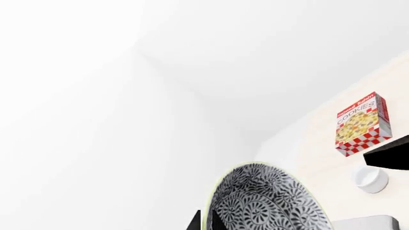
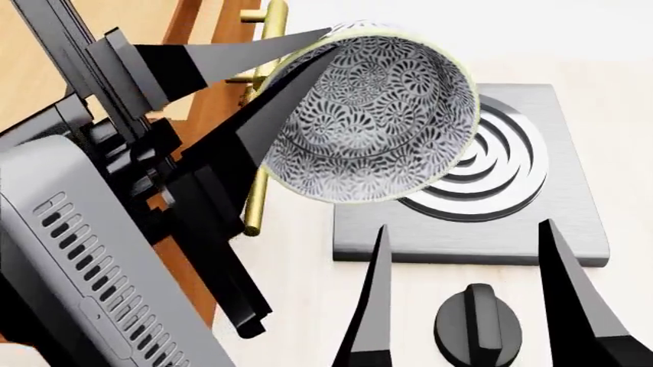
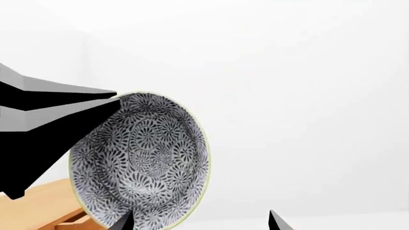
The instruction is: Pick the akita bowl on the wooden cabinet and place it on the plate.
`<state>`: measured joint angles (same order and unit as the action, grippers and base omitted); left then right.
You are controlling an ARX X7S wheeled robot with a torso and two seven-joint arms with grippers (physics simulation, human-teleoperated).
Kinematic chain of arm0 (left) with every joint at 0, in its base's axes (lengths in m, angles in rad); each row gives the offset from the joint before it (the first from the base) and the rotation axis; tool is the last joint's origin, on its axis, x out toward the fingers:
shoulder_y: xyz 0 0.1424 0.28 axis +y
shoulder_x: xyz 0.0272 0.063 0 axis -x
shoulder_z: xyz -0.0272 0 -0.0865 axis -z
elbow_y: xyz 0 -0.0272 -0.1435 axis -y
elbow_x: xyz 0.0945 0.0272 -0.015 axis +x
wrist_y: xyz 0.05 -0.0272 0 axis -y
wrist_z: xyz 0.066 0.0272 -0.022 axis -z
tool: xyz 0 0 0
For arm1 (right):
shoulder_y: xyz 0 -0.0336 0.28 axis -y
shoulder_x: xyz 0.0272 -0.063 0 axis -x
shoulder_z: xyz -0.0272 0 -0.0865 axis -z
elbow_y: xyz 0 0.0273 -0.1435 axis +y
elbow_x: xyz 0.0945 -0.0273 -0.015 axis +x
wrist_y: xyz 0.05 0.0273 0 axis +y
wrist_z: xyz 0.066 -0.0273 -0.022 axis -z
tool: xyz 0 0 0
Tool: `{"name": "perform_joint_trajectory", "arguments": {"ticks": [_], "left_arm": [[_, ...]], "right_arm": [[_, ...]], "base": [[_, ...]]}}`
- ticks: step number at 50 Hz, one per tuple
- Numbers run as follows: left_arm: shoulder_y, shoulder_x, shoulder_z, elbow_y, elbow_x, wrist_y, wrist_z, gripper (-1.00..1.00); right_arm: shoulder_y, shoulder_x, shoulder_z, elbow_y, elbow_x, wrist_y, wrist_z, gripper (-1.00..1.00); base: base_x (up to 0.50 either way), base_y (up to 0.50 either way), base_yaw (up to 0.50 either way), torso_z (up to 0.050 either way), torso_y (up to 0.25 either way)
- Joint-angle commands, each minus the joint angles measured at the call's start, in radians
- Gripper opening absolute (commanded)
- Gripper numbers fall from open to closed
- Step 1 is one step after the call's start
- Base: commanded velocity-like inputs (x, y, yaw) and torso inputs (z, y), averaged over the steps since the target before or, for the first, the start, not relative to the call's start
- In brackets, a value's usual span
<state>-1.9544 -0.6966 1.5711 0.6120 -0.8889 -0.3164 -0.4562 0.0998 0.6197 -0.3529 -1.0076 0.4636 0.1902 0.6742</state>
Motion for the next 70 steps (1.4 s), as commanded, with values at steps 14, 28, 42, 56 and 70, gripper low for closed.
{"name": "perform_joint_trajectory", "arguments": {"ticks": [14, 28, 42, 56, 70], "left_arm": [[0.035, 0.016, -0.018, 0.094, 0.042, -0.005, -0.009, -1.00], [0.047, -0.008, -0.018, 0.122, 0.045, -0.005, -0.017, -1.00], [0.031, -0.039, -0.038, 0.151, 0.025, -0.014, -0.026, -1.00], [0.046, -0.043, -0.037, 0.170, 0.031, -0.015, -0.035, -1.00], [0.057, -0.051, -0.040, 0.180, 0.036, -0.013, -0.041, -1.00]], "right_arm": [[0.008, -0.002, 0.006, 0.001, -0.016, -0.009, -0.003, 1.00], [0.005, 0.010, 0.003, 0.003, -0.015, -0.020, 0.007, 1.00], [0.006, 0.010, -0.005, 0.028, -0.013, -0.036, 0.005, 1.00], [0.011, 0.017, -0.006, 0.023, -0.007, -0.032, 0.015, 1.00], [0.014, 0.021, -0.012, 0.025, -0.008, -0.037, 0.020, 1.00]], "base": [[0.00, 0.00, 0.00, 0.000, 0.000], [0.00, 0.00, 0.00, 0.001, 0.001], [0.00, 0.00, 0.00, 0.000, 0.000], [0.00, 0.00, 0.00, 0.000, 0.001], [0.00, 0.00, 0.00, 0.000, 0.000]]}}
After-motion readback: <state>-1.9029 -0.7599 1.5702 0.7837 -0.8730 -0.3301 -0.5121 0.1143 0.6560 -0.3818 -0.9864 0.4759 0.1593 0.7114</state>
